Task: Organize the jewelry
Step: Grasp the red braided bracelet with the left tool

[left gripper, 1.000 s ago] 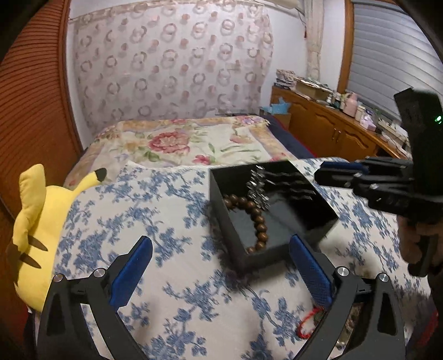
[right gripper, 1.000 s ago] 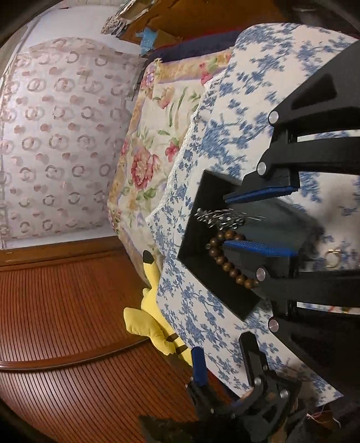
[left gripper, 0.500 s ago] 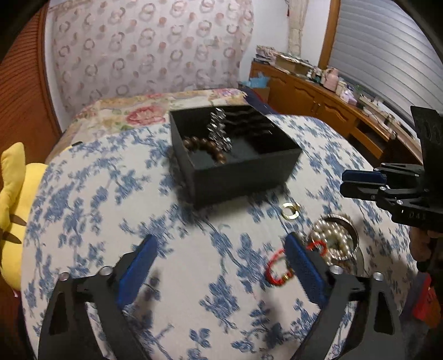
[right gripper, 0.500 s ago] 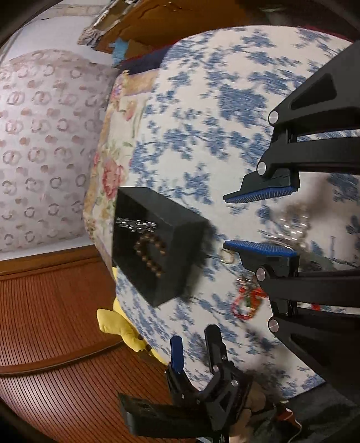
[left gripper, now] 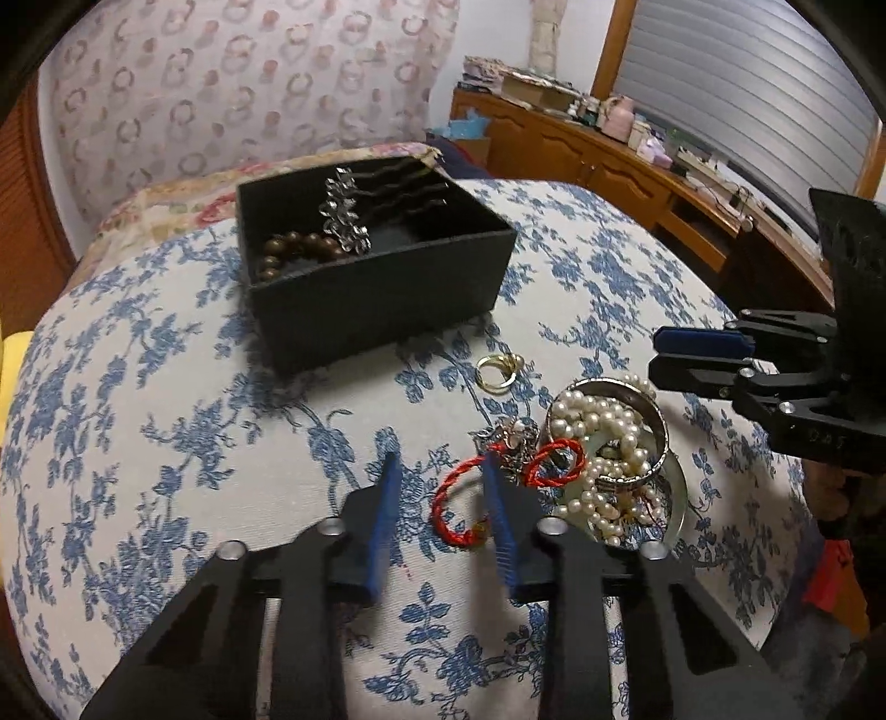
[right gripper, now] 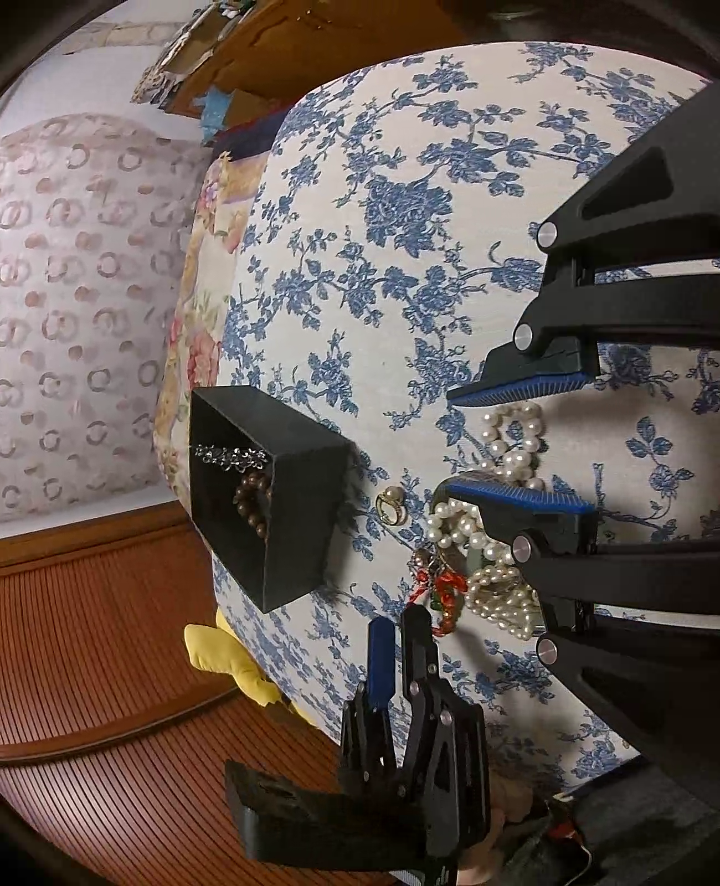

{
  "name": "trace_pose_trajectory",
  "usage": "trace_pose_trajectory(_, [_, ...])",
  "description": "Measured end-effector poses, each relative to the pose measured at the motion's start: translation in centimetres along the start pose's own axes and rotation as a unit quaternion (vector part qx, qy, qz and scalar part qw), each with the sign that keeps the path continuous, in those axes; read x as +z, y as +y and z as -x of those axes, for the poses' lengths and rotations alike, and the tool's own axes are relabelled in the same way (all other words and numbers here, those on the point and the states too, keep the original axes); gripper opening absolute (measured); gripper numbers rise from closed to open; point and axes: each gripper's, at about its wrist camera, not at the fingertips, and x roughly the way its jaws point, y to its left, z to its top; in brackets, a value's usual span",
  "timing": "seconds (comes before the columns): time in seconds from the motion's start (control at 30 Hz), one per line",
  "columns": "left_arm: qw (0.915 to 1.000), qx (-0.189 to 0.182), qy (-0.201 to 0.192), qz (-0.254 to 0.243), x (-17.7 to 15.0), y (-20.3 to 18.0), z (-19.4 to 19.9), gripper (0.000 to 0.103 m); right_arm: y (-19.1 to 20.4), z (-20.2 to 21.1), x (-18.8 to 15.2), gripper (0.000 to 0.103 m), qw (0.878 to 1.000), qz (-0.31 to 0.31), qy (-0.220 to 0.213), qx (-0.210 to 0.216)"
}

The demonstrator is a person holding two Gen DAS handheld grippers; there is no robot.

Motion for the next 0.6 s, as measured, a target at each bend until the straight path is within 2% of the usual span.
trace_pose_trajectory(0.13, [1.0, 0.0, 0.007, -0.005, -0.2, -0.1, -0.4, 0.002, -0.1, 0.3, -0.1, 0.031, 1.0, -0.003, -0.003, 0.0])
trace_pose_trajectory(0.6, [0.9973, -0.016, -0.068, 0.026, 1.2, 0.8, 6.1, 0.002, 1.6, -0.3, 0.1, 0.031, 1.0, 0.009, -0.002, 0.017])
